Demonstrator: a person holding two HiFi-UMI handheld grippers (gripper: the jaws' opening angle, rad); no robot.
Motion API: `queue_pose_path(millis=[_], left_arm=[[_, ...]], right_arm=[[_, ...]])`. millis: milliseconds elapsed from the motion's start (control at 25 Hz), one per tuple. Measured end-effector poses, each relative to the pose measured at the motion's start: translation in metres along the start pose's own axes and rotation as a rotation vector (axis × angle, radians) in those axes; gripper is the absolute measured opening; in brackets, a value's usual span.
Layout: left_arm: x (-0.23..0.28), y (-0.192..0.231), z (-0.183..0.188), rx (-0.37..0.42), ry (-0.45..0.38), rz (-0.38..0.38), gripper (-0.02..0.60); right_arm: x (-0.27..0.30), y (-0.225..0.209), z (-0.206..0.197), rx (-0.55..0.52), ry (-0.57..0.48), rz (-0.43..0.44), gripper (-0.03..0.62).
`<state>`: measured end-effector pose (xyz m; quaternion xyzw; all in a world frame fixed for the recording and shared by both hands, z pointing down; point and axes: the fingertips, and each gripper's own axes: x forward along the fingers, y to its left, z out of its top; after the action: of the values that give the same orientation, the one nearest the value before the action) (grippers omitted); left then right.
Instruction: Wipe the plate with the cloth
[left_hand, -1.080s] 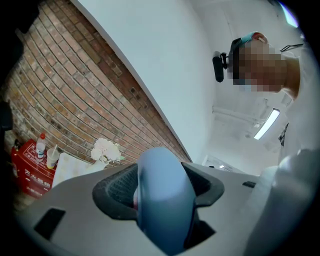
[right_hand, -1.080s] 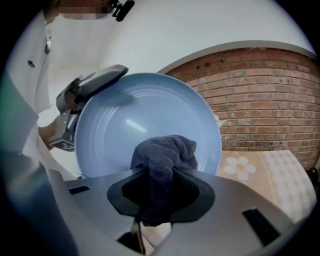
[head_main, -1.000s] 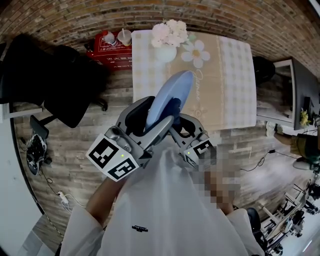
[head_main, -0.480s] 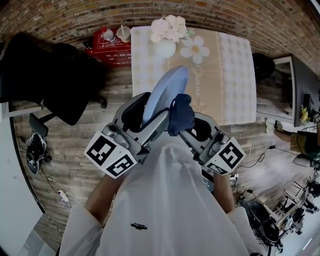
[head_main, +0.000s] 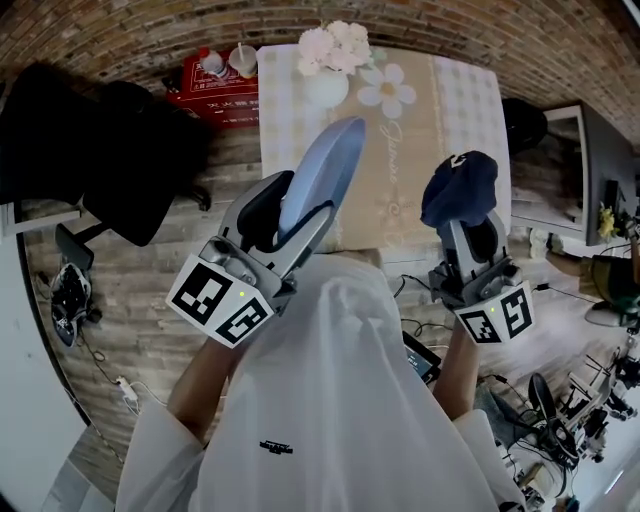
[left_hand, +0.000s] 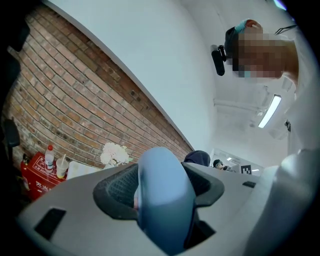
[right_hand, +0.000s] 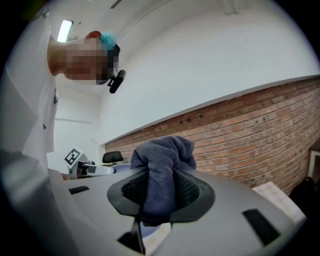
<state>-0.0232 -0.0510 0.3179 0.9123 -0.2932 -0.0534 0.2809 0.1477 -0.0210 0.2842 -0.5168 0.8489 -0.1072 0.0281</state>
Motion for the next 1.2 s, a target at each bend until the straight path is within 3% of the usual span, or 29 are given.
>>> queue_pose_path(millis=[240,480,1200], left_arm=[[-0.003,0.009,-0.002,-0.015,0.0,0.013,0.275],[-0.01,0.019,-0.005,0.006,0.005,0.055,0.275],[-0.006,0.013,-0.004,-0.01,-0.01,0.04,0.273]], right_arm=[[-0.031,-0.046,-0.018,-0.003,0.006,-0.251,0.126],[-0.048,-0.067,-0.054,0.05,0.069,-0.413,0.124],[-0.054,-0.058,-0.066,0.061,0.147,-0.42,0.124]])
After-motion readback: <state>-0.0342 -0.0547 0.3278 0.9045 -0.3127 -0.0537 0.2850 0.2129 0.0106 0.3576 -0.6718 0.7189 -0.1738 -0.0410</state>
